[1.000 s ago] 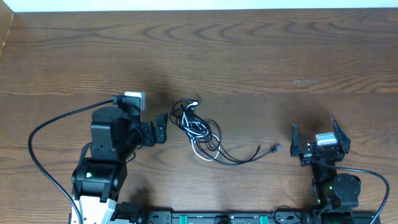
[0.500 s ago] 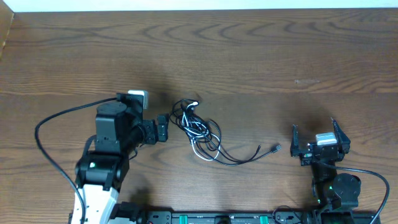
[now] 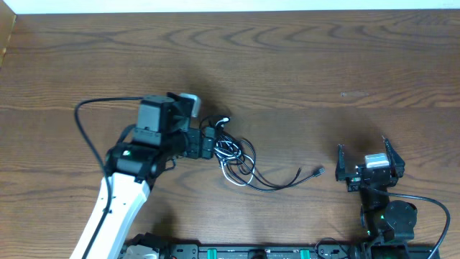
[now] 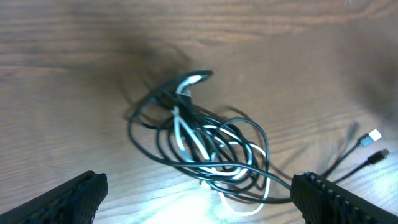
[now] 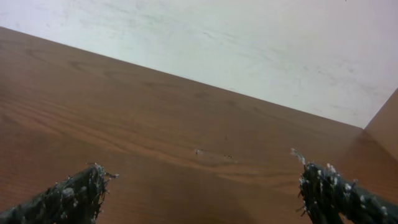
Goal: Untangle cables
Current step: 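Move the left gripper forward over the tangled black and white cables, then lower the left gripper and close it on the cable bundle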
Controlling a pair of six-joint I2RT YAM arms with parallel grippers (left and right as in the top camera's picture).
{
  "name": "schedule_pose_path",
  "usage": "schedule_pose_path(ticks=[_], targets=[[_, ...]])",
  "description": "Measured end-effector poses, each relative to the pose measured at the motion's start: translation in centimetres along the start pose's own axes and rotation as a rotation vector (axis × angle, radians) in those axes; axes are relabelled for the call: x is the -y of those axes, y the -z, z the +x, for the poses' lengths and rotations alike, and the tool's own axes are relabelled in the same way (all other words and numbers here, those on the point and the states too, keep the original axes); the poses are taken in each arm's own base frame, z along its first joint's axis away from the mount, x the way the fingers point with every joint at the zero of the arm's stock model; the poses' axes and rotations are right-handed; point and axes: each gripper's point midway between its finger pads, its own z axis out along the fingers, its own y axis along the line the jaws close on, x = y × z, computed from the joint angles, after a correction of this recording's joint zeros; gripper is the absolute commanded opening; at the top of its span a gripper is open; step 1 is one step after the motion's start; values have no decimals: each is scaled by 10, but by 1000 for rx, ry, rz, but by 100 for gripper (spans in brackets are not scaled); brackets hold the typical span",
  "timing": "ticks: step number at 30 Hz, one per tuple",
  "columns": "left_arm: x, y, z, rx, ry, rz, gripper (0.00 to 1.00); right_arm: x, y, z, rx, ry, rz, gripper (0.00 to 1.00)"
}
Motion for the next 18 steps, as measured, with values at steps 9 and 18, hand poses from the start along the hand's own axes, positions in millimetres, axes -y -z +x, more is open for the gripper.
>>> schedule_pose_path(ticks=[9,18], targets=[[-13,-17,20,-102,109,-120,100,0,0,0,0,0,0,99],[-20,-16,27,-116,256,-178,100,0,0,0,0,0,0,99]])
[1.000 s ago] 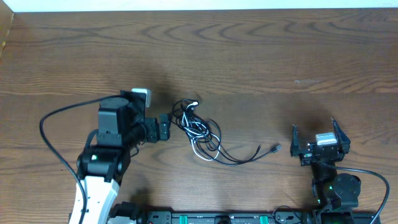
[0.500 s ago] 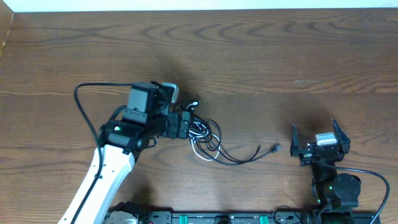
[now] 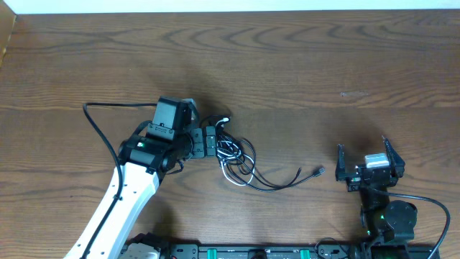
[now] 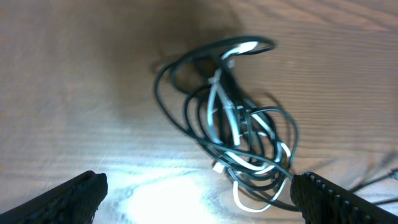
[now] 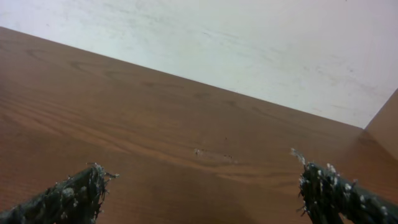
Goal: Untangle cables
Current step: 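Lower the left gripper and close it on the cable bundle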
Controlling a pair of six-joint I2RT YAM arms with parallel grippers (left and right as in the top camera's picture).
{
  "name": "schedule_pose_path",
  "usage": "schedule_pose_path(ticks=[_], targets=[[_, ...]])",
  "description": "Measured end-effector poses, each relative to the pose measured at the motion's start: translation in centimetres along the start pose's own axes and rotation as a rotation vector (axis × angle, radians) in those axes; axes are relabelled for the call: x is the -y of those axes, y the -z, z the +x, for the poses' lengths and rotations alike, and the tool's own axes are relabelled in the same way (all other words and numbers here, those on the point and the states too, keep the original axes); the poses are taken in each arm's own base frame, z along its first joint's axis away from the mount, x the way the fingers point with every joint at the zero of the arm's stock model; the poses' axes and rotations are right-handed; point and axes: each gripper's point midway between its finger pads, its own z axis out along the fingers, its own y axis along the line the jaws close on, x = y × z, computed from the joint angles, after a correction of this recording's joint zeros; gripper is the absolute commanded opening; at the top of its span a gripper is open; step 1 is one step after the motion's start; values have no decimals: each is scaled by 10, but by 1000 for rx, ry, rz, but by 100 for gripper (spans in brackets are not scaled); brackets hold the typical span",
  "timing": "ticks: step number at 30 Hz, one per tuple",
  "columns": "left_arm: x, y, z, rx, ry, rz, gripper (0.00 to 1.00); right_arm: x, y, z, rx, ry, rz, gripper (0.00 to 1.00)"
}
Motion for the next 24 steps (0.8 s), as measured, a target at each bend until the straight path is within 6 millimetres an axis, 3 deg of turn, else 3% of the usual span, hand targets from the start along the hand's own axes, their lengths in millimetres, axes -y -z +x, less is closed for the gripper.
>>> schedule_pose_path(ticks=[6,11,18,24], targets=[[-8,-17,6,-45,64,-76,100,0,0,0,0,0,0,99],[-3,-35,11,-79,66,-90,100,0,0,0,0,0,0,99],[11,-41,8,-61,41,-68,100,0,0,0,0,0,0,99],[10,-47,10,-74,56,-77,100,0,0,0,0,0,0,99]])
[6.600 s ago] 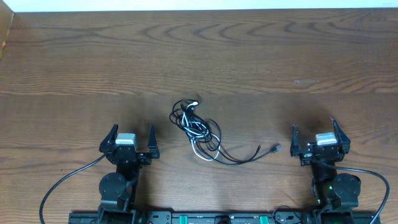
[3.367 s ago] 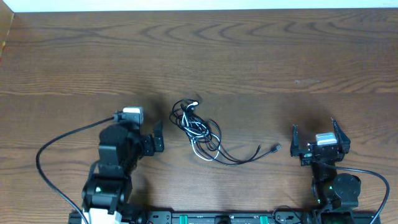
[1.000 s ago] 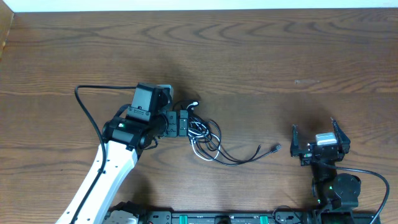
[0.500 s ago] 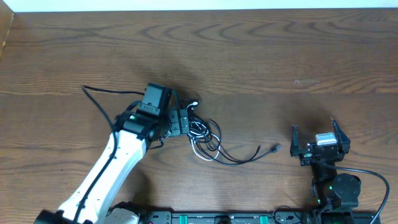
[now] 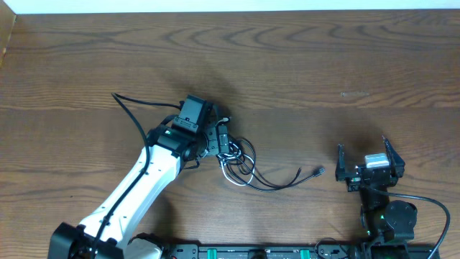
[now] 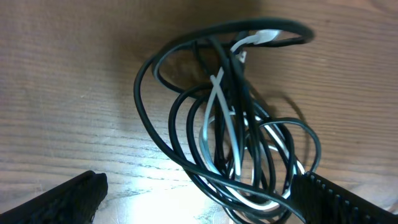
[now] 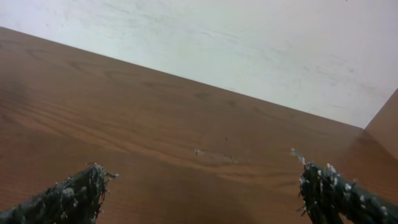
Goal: Untangle cables
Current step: 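Lower the left gripper and close it on the cable bundle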
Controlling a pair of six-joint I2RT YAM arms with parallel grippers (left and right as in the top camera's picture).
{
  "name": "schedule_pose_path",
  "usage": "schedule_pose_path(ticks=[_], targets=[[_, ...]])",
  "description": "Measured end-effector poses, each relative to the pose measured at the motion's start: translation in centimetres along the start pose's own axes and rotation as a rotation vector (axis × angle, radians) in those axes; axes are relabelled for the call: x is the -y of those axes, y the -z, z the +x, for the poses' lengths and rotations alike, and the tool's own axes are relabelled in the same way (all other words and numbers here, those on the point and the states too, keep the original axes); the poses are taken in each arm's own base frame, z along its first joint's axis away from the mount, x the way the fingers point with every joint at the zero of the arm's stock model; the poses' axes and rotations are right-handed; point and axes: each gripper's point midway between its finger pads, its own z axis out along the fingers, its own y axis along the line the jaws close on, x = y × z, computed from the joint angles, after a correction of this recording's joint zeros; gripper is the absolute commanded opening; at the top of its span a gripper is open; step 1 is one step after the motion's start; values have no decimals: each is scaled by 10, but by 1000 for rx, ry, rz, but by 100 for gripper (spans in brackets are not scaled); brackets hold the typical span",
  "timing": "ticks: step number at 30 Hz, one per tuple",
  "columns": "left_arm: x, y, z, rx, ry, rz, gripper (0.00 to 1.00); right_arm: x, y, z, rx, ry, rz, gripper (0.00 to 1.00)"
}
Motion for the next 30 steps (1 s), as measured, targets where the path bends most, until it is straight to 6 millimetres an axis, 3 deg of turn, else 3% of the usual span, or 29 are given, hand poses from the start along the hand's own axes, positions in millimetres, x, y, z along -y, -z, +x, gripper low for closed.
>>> schedule_pose_path(ticks=[17,30], targets=[[2,-6,-4,9,43,5,100,0,0,0,0,0,0,99],[12,-6,1,22,320,-6,100,0,0,0,0,0,0,99]])
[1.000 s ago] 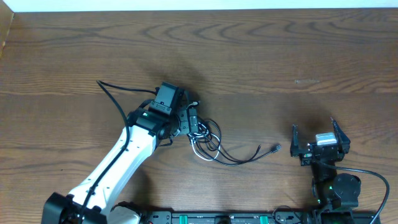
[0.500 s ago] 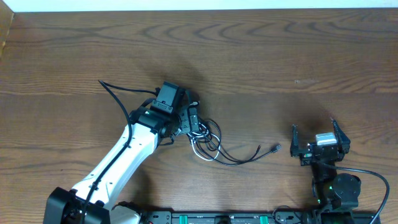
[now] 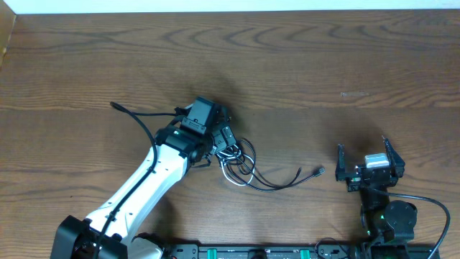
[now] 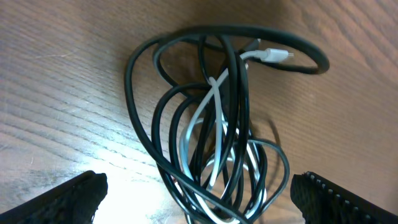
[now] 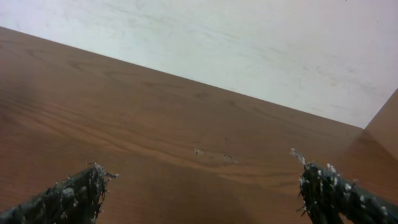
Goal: Untangle cables
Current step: 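Lower the left gripper and close it on the cable bundle, then lift the cable bundle with the left gripper and raise it up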
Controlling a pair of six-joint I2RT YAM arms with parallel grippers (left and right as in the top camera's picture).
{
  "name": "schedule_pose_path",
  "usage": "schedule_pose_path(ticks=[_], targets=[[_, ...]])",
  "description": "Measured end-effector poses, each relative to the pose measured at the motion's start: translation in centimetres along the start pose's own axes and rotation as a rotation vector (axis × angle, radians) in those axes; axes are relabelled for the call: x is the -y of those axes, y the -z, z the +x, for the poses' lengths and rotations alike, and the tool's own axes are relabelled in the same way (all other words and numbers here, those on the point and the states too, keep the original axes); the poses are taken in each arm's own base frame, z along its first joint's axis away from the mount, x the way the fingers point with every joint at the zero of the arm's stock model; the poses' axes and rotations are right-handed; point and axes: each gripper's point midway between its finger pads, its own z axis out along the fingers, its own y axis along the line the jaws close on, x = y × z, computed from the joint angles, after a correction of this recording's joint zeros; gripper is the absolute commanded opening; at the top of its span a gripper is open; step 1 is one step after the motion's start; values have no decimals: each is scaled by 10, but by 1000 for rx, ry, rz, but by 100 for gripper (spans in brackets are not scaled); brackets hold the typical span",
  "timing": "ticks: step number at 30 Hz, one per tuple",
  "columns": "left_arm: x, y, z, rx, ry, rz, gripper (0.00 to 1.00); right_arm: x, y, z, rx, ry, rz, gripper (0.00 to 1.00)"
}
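Observation:
A tangle of black and white cables (image 3: 241,162) lies on the wooden table (image 3: 302,65), with loose plug ends (image 3: 310,173) trailing right. In the left wrist view the coil (image 4: 217,130) fills the middle, a white plug (image 4: 277,56) at its top. My left gripper (image 3: 224,138) hovers over the tangle's upper left part, open, its fingertips (image 4: 68,196) spread either side of the coil. My right gripper (image 3: 368,164) sits open at the lower right, far from the cables, nothing between its fingers (image 5: 68,199).
The left arm's own black cable (image 3: 140,119) loops out to the left of the wrist. A pale wall (image 5: 217,43) stands behind the table's far edge. A rail with connectors (image 3: 251,252) runs along the near edge.
My left gripper has shifted slightly right and closer over the tangle, and the coil looks larger and more centred between the open fingers. The right arm has not moved.
My left gripper was open at the left of the tangle with the coil far ahead. At each later moment it stood further right and nearer, the coil growing in its view. The cables have kept their place. The right gripper stayed open and still.

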Motion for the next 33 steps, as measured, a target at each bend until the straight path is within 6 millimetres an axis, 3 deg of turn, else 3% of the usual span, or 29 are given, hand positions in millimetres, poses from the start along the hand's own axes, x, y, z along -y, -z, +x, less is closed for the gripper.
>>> schedule_pose_path(ticks=[8,16,21,23,25,27,32,33], targets=[[-10,-2,-12,91,71,-71,100,0,0,0,0,0,0,99],[-23,-35,-7,56,90,-167,100,0,0,0,0,0,0,99],[-22,-42,-8,60,92,-167,97,0,0,0,0,0,0,99],[-20,-42,-9,63,92,-163,83,0,0,0,0,0,0,99],[-20,-42,-10,66,99,-159,56,0,0,0,0,0,0,99],[-18,-42,-11,71,107,-152,40,0,0,0,0,0,0,99],[-13,-43,-15,87,110,-129,8,0,0,0,0,0,0,99],[-12,-43,-16,90,113,-126,8,0,0,0,0,0,0,99]])
